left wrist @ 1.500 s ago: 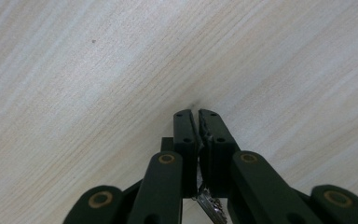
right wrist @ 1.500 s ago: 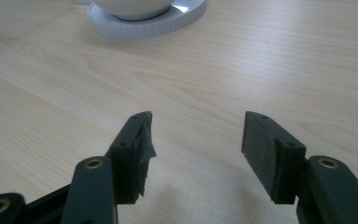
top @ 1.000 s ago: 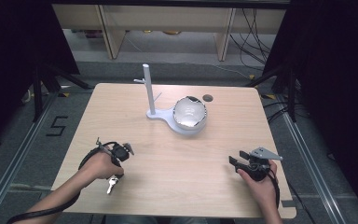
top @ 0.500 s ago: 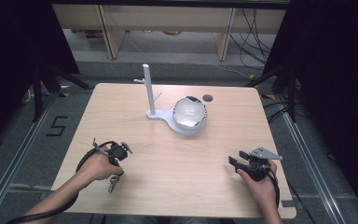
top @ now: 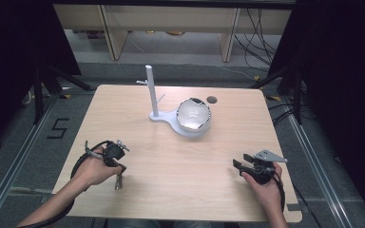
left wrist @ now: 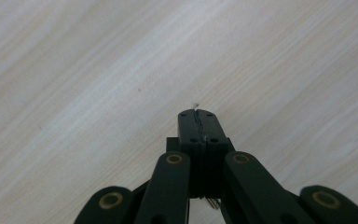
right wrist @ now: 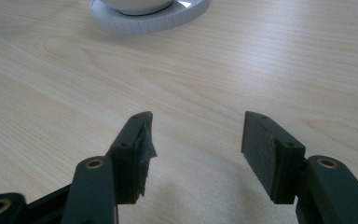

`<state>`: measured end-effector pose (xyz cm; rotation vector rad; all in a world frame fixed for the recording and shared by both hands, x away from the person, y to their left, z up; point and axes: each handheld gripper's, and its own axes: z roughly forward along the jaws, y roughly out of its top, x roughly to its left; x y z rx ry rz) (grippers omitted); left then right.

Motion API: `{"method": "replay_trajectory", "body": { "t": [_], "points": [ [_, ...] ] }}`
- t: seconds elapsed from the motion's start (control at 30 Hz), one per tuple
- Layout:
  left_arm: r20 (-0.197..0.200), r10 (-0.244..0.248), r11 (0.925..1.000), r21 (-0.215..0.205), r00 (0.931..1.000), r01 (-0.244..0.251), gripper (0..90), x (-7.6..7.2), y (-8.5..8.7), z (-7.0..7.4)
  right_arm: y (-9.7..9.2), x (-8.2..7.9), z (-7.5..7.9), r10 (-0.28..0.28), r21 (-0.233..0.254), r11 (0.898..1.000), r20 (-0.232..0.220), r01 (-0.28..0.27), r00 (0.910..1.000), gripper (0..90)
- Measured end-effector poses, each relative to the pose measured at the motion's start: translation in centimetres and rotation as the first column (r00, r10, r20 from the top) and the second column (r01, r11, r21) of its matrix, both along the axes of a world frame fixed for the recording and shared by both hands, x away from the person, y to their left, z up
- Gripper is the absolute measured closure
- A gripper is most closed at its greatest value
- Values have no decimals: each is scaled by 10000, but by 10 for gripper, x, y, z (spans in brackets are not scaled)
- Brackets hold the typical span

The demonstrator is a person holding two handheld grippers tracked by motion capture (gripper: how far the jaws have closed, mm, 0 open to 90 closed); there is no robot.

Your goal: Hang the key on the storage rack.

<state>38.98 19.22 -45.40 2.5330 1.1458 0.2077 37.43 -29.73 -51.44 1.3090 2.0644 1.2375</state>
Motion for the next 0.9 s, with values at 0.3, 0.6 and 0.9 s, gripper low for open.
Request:
{"method": "replay_trajectory", "body": {
  "t": [0.3,0.6,0.9],
  "points": [
    [1626,619,9926,-1132,9847,-437,894,2,9,24,0,0,0,16,8,10000,-23,-16,10000,439],
    [3521,2287,9454,-3027,9076,-1208,894,9,20,44,0,0,0,28,58,10000,-41,-28,10000,439],
    [4370,4301,8504,-4898,7900,-1920,894,20,26,56,0,0,0,72,83,9999,-72,-72,9999,438]
  ]
}}
